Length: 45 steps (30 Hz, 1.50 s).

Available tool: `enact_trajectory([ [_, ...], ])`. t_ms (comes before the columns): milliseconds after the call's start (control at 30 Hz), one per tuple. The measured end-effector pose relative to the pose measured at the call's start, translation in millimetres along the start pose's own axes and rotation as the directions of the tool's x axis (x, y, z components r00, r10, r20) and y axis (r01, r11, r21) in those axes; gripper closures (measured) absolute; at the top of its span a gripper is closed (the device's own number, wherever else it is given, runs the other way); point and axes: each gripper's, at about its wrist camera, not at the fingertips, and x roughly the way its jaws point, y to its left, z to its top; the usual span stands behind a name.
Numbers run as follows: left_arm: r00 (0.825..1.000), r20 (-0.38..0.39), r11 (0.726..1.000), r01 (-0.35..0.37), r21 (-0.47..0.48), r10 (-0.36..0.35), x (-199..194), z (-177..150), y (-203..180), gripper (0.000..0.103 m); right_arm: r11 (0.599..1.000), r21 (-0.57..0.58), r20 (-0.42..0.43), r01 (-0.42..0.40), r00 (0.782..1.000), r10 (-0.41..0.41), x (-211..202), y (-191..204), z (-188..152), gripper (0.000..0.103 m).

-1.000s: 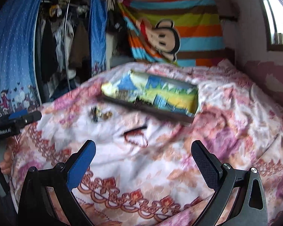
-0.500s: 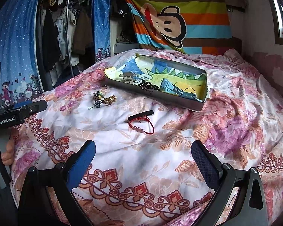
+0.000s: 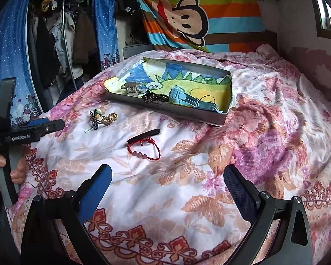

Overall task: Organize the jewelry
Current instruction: 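Move both grippers toward the keys and the red bead bracelet, then close the left gripper on the keys while the right gripper closes on the red bead bracelet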

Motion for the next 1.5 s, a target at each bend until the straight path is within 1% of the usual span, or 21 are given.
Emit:
enact_trajectory([
  [167,0.999,-0.022,0.998,0.041,-0.044,-0.042,14.7,7.9,8.9,0.0,0.996,-0.071,-0.042,-0.05,0.998,0.048,22.8,9.1,10.3,0.004],
  [300,0.996,-0.047,0.995,0.068,-0.069,-0.071,26.9,10.5,13.0,0.0,0.988,-0.126,-0.106,-0.085,0.992,0.071,47.8,16.3,14.5,0.004],
  [467,0.994,-0.056,0.995,0.089,-0.048,-0.092,37.0,15.1,8.8,0.0,0.981,-0.138,-0.166,-0.136,0.98,0.112,74.7,21.1,19.6,0.004],
  [533,0.994,-0.069,0.996,0.082,-0.028,-0.084,42.4,14.6,5.3,0.002,0.977,-0.145,-0.187,-0.156,0.974,0.128,83.0,23.5,19.1,0.004],
  [600,0.993,-0.087,0.996,0.083,-0.021,-0.084,47.1,13.7,3.1,0.009,0.974,-0.159,-0.206,-0.164,0.97,0.129,91.8,27.6,18.6,0.004],
  [667,0.991,-0.1,0.996,0.086,-0.015,-0.087,50.0,13.3,1.1,0.019,0.971,-0.176,-0.214,-0.16,0.969,0.121,99.4,31.6,17.9,0.004],
  [800,0.988,-0.114,0.994,0.106,-0.004,-0.106,56.4,14.1,-2.0,0.029,0.971,-0.17,-0.22,-0.168,0.967,0.128,108.4,32.6,20.1,0.006],
  [867,0.985,-0.128,0.993,0.119,0.0,-0.118,61.5,14.5,-3.3,0.035,0.974,-0.138,-0.228,-0.179,0.963,0.144,113.8,28.7,22.1,0.01],
  [967,0.98,-0.154,0.992,0.127,-0.009,-0.127,70.5,14.4,-1.5,0.038,0.979,-0.072,-0.247,-0.188,0.955,0.165,125.3,19.4,23.4,0.016],
  [1033,0.976,-0.177,0.992,0.124,-0.019,-0.126,76.7,13.4,0.5,0.04,0.98,-0.032,-0.257,-0.194,0.95,0.179,132.8,14.5,22.2,0.018],
  [1100,0.972,-0.202,0.993,0.113,-0.028,-0.116,83.5,12.3,2.7,0.045,0.981,-0.004,-0.253,-0.195,0.949,0.187,136.8,11.7,19.8,0.018],
  [1167,0.972,-0.212,0.995,0.099,-0.019,-0.1,86.7,12.2,2.4,0.05,0.982,-0.003,-0.25,-0.191,0.951,0.184,138.2,13.4,17.3,0.019],
  [1300,0.975,-0.208,0.997,0.079,0.01,-0.075,87.3,12.4,0.0,0.055,0.982,-0.001,-0.243,-0.188,0.953,0.182,138.5,13.5,16.5,0.019],
  [1433,0.977,-0.208,0.998,0.058,0.021,-0.053,88.0,12.3,0.8,0.066,0.983,-0.002,-0.239,-0.186,0.954,0.18,138.3,14.2,16.7,0.021],
  [1500,0.976,-0.214,0.999,0.047,0.028,-0.04,89.5,12.7,1.5,0.07,0.983,-0.005,-0.238,-0.182,0.955,0.176,138.0,14.2,16.6,0.021],
])
